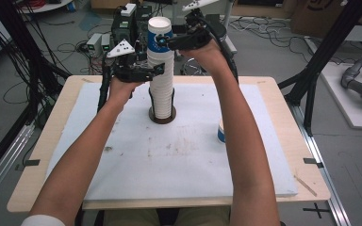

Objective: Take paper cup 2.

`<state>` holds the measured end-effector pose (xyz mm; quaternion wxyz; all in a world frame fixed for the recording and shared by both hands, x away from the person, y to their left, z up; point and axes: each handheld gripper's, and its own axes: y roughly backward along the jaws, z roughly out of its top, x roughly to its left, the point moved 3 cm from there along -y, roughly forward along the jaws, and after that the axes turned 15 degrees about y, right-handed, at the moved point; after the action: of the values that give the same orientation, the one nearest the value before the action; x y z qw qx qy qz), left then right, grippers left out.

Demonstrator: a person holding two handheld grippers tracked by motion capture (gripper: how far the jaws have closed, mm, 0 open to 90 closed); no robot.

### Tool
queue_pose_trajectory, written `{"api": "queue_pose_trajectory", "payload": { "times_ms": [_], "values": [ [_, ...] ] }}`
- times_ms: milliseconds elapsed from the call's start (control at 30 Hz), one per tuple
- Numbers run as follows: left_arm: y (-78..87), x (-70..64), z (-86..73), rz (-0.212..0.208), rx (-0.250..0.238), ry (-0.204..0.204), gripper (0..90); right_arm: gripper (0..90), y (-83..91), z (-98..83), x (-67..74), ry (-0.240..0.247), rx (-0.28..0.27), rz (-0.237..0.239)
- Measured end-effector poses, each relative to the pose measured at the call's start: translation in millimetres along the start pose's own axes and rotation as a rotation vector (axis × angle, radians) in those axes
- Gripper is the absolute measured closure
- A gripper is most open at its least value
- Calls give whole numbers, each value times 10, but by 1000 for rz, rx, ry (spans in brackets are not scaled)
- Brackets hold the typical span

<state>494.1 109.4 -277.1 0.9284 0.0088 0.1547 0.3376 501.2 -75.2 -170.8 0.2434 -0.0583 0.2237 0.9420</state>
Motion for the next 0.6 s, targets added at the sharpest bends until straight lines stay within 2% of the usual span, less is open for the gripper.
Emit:
{"api": "queue_pose_trajectory", "payload": {
  "times_ms": [100, 167, 200, 267, 433, 467, 600],
  "values": [
    [4, -8, 2, 1, 1, -2, 175, 185, -90, 80, -3, 7, 21, -18],
    [7, -11, 1, 0, 1, -4, 175, 212, -118, 125, -10, 4, 25, -33],
    [9, -13, 0, 1, 2, -6, 176, 215, -124, 140, -11, 1, 23, -35],
    [15, -13, 0, 3, 6, -10, 175, 275, -127, 174, -19, 2, 32, -52],
    [18, -10, 1, 2, 2, -3, 176, 291, -133, 236, -14, 4, 67, -57],
    [20, -12, 0, 0, 3, -3, 176, 294, -121, 260, -14, 5, 54, -63],
    [31, -9, 1, 3, 6, -3, 176, 296, 36, 415, -31, -6, -67, -96]
  ]
}}
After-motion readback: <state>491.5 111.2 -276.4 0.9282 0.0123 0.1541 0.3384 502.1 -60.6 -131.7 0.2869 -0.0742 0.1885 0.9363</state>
